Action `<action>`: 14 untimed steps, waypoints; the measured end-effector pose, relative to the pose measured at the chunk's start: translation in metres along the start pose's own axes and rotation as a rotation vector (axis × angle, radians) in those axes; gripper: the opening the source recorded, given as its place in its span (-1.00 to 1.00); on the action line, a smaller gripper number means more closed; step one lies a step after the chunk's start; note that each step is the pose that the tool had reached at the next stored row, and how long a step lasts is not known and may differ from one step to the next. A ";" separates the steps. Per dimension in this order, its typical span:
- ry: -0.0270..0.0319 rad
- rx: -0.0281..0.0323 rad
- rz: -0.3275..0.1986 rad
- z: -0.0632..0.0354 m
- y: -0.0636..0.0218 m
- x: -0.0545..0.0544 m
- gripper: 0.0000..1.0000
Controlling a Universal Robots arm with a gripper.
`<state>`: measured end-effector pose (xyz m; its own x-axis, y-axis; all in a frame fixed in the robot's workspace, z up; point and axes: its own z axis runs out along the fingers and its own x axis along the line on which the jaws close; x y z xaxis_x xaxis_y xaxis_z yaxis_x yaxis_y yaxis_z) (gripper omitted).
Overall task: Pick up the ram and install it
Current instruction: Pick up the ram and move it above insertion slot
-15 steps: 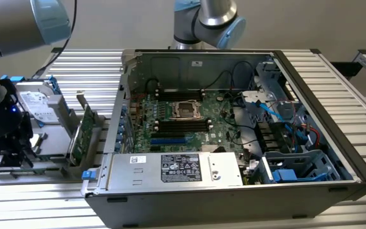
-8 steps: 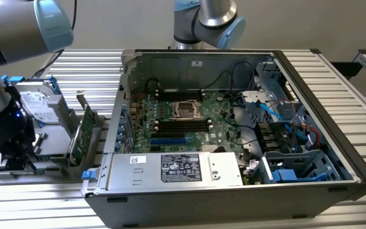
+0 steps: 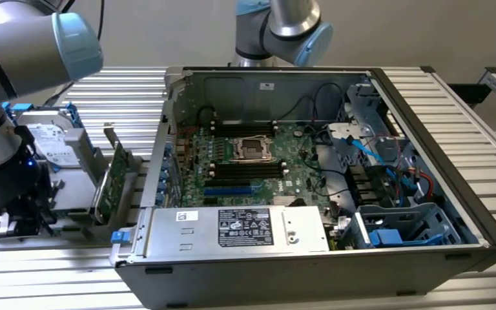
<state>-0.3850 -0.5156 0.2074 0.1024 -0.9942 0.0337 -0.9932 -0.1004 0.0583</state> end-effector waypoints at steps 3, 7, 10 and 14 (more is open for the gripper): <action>0.0000 0.0000 0.000 0.0055 -0.0002 0.000 -0.40; 0.0002 0.0008 0.000 0.0129 0.0015 -0.001 -0.40; 0.0004 0.0027 0.002 0.0144 0.0018 -0.001 -0.40; 0.0010 0.0066 0.002 0.0148 0.0025 -0.004 -0.40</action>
<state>-0.3886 -0.5128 0.1927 0.1003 -0.9943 0.0348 -0.9938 -0.0984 0.0516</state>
